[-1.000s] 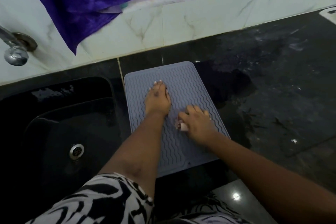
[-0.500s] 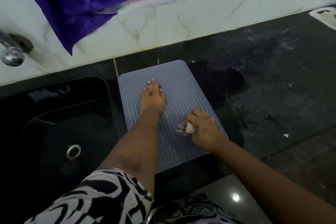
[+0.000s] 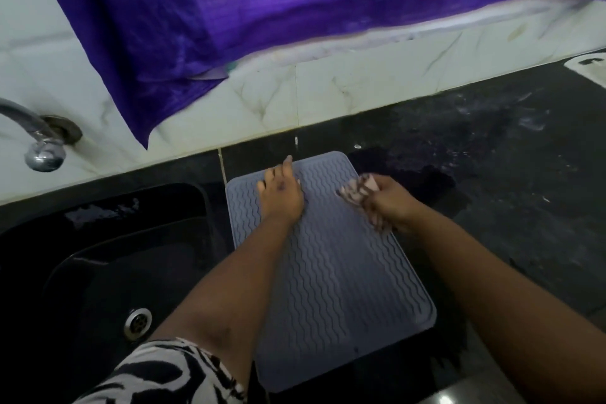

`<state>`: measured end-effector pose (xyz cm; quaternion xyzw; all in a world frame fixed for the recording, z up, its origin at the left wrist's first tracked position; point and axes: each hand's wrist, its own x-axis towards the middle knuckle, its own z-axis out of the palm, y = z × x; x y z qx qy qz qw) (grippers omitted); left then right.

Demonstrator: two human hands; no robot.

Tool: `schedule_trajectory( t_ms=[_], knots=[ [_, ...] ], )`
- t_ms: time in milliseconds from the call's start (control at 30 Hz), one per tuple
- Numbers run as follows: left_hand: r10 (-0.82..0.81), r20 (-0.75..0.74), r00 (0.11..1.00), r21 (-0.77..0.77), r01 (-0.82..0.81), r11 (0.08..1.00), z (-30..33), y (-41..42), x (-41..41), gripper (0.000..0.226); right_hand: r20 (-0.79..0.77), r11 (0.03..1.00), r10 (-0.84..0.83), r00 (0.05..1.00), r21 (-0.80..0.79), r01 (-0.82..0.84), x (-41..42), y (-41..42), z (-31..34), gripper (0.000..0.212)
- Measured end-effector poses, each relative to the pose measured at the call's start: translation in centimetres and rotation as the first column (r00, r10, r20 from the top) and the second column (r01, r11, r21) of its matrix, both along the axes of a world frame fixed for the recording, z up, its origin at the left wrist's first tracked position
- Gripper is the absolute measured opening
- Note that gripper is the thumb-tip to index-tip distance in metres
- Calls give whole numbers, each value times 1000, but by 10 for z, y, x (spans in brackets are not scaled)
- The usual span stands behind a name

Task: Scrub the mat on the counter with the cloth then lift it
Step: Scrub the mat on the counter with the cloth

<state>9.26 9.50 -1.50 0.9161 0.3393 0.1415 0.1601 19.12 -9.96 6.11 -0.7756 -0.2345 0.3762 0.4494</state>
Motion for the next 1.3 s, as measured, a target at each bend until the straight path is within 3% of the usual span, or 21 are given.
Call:
schedule_trajectory(
  t_ms=[67,167,333,400,500,867,933,1000,1033,1100,1167,1300],
  knots=[
    [-35,-81,996,-10,35,999,-1,18,14,52,308,999,34,951,-50,-20,24,51,-7,22],
    [-72,-176,982,-52,64,997,-18,35,20,49,563,982,184,806,-143,-125,48,119,-22,30],
    [-43,-31,999,-67,41,997,-37,39,18,48,718,934,342,606,-333,-132,48,173,-64,30],
    [-41,-24,999,-66,40,997,-37,40,17,49,773,940,326,545,-324,-104,43,175,-79,27],
    [-40,-50,998,-78,36,996,-36,40,17,50,784,931,358,508,-339,-133,41,165,-79,27],
    [-32,-120,992,-63,24,998,-29,34,17,50,640,854,513,571,-443,-271,-55,5,-70,20],
    [-44,-156,987,-83,31,996,-28,34,17,51,525,838,533,663,-437,-327,-52,0,-65,18],
    [-55,-187,981,-100,36,994,-24,34,18,52,407,894,426,808,-328,-306,-37,17,-51,17],
    [-50,-172,984,-99,33,995,-22,32,19,52,418,923,368,831,-276,-270,-28,30,-47,19],
    [-33,-38,999,-67,30,997,-18,25,16,49,566,946,318,760,-240,-217,-13,62,-46,20],
    [-35,71,997,-36,38,999,-18,18,9,42,664,931,354,658,-315,-183,-14,84,-55,27],
    [-73,74,995,-92,79,993,-30,20,0,35,765,918,385,516,-377,-127,-33,85,-78,27]
  ],
)
